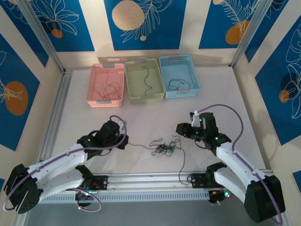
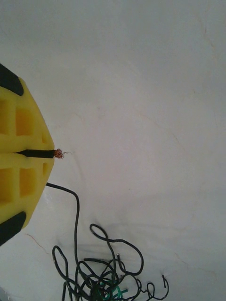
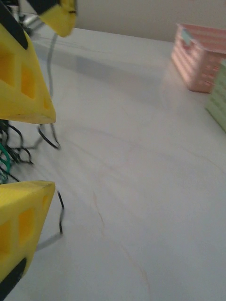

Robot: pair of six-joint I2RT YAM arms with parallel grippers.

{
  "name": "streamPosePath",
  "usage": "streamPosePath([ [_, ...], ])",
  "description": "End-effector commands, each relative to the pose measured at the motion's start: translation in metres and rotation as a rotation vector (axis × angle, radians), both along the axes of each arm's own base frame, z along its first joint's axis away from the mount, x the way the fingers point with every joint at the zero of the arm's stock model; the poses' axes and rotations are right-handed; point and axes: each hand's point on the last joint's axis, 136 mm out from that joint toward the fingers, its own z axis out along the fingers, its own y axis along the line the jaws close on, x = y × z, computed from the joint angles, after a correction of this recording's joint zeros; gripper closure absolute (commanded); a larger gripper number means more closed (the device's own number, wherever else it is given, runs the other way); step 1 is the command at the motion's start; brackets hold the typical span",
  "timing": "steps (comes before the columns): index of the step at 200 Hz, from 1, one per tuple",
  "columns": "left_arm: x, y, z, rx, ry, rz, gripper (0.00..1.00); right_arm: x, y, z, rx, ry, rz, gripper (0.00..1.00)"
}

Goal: Untangle the cables

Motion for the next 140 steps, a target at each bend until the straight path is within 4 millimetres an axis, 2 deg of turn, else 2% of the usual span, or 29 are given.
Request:
streamPosePath([
  [1,0.005,0.004,0.000,-0.010,-0.017,0.037,1.00,-0.008,0.019,0.015,-0.053,-0.013,0.088,0.62],
  [24,0.011,0.008,0.008,-0.006,-0.048,0.065,1.00,-0.024,0.034,0.014,-0.091,0.040,0.170,0.60],
  [47,0.032,0.011,0.038,-0.026,-0.106,0.104,1.00,-0.028,0.034,0.008,-0.157,0.086,0.189,0.59],
  [92,0.099,0.035,0.118,-0.083,-0.210,0.235,1.00,-0.016,0.029,0.001,-0.221,0.098,0.155,0.58],
  [113,0.123,0.048,0.151,-0.083,-0.257,0.273,1.00,-0.007,0.024,0.002,-0.231,0.094,0.134,0.58],
  [127,0.131,0.052,0.166,-0.086,-0.275,0.279,1.00,-0.003,0.021,0.003,-0.229,0.094,0.121,0.58],
  [140,0.132,0.055,0.167,-0.078,-0.278,0.281,1.00,-0.002,0.019,0.005,-0.219,0.091,0.118,0.58],
])
